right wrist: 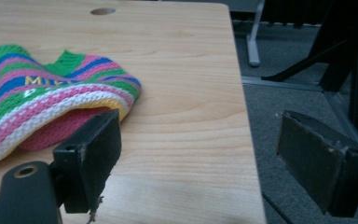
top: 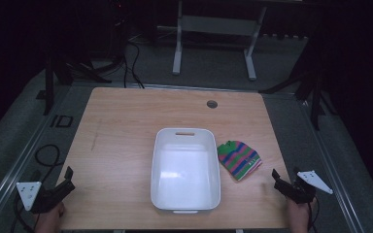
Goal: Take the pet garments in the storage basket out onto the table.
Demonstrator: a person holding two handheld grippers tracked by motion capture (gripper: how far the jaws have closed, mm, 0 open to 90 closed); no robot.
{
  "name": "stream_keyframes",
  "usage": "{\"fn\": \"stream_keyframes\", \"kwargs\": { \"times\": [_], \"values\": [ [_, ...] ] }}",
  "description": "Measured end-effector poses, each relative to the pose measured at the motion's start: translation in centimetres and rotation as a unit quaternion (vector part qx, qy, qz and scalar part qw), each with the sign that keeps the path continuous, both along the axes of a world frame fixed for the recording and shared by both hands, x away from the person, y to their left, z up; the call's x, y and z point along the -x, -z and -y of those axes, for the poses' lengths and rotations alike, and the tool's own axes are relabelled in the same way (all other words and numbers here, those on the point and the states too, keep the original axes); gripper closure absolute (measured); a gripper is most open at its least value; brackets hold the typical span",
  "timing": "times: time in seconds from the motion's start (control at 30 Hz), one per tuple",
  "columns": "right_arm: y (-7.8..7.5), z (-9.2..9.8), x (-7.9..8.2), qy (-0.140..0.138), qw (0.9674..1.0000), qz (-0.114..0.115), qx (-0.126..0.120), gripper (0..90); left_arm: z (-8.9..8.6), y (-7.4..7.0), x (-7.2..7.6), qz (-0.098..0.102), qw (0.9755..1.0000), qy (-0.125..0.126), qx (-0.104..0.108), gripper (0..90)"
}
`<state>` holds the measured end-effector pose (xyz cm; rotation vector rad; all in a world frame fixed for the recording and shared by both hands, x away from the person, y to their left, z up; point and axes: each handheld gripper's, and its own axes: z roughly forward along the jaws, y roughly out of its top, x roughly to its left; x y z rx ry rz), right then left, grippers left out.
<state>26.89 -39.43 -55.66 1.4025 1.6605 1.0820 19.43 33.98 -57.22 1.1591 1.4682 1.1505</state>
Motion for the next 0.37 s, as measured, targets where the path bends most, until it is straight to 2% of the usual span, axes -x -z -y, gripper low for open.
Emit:
{"fn": "stream_keyframes", "kwargs": {
  "times": [0.2, 0.37],
  "values": [
    [0.01, 0.39, -0.14, 0.019, 0.9997, -0.009, -0.014, 14.1, 0.0, 0.01, 0.02, 0.001, 1.0, -0.001, 0.001, 1.8],
    [0.01, 0.42, -0.37, 0.009, 0.9995, -0.024, -0.018, 14.1, -0.01, 0.0, 0.02, 0.0, 1.0, 0.0, 0.001, 1.8]
  ]
}}
